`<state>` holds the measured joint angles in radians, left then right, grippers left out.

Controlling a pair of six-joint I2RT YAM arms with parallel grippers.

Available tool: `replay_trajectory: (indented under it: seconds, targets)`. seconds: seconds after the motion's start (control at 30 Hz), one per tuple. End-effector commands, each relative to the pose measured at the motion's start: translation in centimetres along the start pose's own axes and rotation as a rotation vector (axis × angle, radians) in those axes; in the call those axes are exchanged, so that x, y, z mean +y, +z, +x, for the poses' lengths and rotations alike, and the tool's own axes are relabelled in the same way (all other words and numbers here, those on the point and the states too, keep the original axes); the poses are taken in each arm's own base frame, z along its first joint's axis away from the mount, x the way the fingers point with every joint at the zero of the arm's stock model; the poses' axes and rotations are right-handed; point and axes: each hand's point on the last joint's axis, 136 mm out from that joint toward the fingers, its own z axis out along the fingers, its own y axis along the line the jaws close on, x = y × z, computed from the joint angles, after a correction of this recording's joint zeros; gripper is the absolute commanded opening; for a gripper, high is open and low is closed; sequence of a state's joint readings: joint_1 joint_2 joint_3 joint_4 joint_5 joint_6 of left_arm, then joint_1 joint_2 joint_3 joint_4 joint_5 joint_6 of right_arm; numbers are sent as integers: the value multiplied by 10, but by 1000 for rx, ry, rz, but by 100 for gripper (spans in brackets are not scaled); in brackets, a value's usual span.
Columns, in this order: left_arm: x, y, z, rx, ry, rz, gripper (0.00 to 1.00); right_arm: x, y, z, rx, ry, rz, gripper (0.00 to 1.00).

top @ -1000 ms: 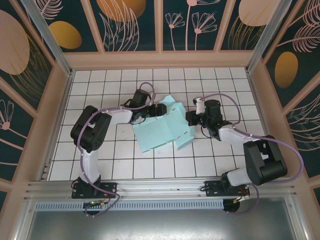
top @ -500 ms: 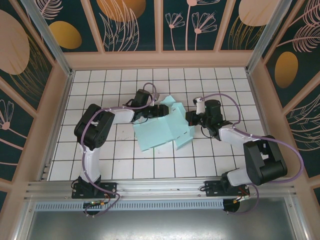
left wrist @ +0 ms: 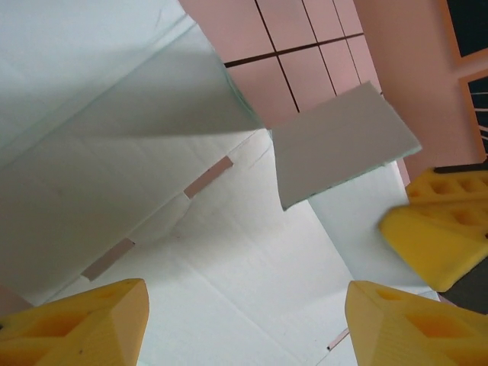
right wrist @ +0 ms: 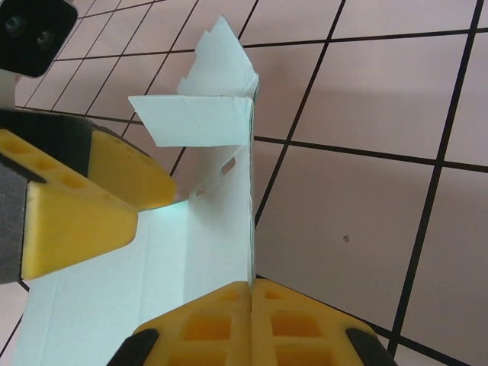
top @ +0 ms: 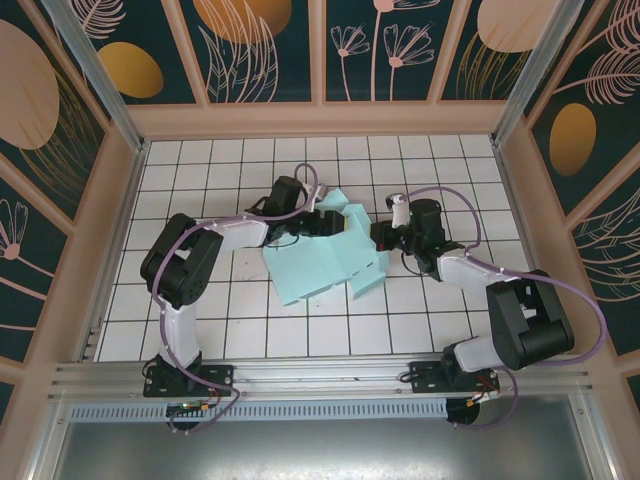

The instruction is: Fold the paper box

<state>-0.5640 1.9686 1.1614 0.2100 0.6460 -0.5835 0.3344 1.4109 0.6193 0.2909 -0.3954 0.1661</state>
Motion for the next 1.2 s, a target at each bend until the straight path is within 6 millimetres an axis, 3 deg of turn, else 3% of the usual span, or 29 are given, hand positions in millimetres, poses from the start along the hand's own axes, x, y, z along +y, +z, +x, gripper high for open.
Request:
replay_trajectory:
  seconds: [0.0,0.4,0.63,0.67,0.77,0.87,0.97,1.07,1.17]
  targets:
    - [-3,6,17,74,25,7,68,4,2,-8,-27,2,-28,0]
    - [29,23,56,163,-29,-53,69,6,-1,-11,-31,0,-28,0]
    - [56,18,56,154,5,-221,78,8,-6,-16,-54,-25,-21,0]
    - [52,16,53,144,17,-212,78,9,-7,-17,-59,-26,-23,0]
    - [10,1,25,19,85,-94,82,10,-8,-19,-60,-41,-22,0]
    - [-28,-26,-11,-145,176,-52,89,11,-11,-20,-69,-69,-17,0]
    - [-53,-64,-43,-343,260,-75,98,12,-13,-21,-76,-101,-6,0]
    - [-60,-96,-57,-493,292,-110,99,16,-15,-23,-87,-132,-13,0]
    - [-58,-105,-59,-516,290,-122,99,23,-17,-22,-85,-160,-51,0]
